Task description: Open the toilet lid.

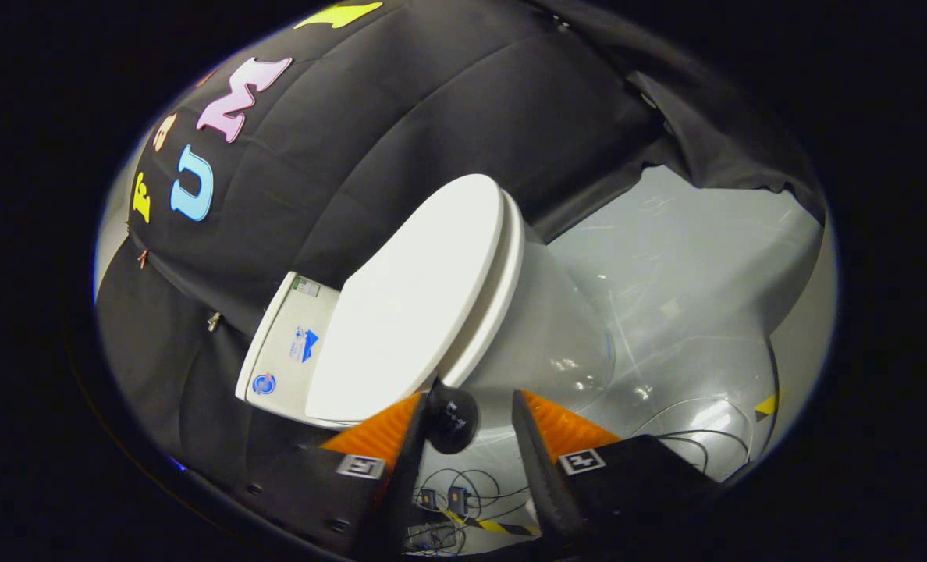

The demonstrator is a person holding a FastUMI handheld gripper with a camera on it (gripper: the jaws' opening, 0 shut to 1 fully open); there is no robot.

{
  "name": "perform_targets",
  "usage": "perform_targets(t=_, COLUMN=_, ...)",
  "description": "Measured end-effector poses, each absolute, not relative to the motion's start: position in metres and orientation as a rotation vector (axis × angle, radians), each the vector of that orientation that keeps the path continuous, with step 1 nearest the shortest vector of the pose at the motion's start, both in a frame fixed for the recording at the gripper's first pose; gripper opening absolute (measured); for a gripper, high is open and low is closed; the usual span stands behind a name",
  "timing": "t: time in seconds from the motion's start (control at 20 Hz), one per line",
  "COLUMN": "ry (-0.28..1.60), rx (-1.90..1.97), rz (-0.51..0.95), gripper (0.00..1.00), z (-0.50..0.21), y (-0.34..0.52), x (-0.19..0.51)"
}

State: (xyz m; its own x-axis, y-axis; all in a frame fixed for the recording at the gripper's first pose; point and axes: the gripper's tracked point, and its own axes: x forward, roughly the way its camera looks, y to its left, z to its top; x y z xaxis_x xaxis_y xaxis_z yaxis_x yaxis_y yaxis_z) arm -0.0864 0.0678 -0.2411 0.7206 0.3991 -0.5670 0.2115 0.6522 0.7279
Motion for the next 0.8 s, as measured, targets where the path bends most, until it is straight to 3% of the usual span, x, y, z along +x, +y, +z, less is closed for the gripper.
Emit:
perform_targets(t=0.05, ry=0.784, rx=0.886, rz=0.106, gripper=0.58, z=-0.2421, y=0.0689, x=-0.0853)
perform_targets(t=0.15, ry=0.774, rx=0.901, rz=0.105, gripper=0.52, z=-0.2399, y=0.0707, x=-0.0837)
perform_targets(t=0.3, ry=0.801, rx=0.984, rz=0.095, gripper=0.33, z=-0.2408, y=0.0709, x=-0.0826)
perform_targets(t=0.55, ry=0.815, rx=1.102, rz=0.088, gripper=0.29, z=-0.2426, y=0.0688, x=-0.0868)
perform_targets(t=0.65, ry=0.83, rx=1.111, rz=0.101, gripper=0.18, z=-0.2417, y=0.0705, x=-0.087)
perform_targets(t=0.75, ry=0.821, rx=1.147, rz=0.082, gripper=0.18, z=-0.2364, y=0.0645, x=-0.089)
perform_targets(t=0.8, ry=0.836, rx=1.15, rz=0.098, gripper=0.1, z=-0.2379, y=0.0708, x=-0.0873)
